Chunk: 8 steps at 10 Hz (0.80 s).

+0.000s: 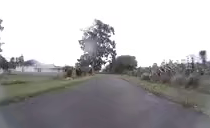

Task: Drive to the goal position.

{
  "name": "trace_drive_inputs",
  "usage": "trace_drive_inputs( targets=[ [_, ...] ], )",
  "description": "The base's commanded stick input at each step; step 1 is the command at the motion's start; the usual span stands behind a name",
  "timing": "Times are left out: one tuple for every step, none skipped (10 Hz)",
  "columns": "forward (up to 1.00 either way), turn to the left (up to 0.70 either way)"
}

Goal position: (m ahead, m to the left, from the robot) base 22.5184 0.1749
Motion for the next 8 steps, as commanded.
trace_drive_inputs(
  targets=[
    [0.85,0.00],
    [0.85,0.00],
    [0.85,0.00],
    [0.85,0.00],
    [0.85,0.00],
    [0.85,0.00],
    [0.85,0.00],
    [0.85,0.00]
  ],
)
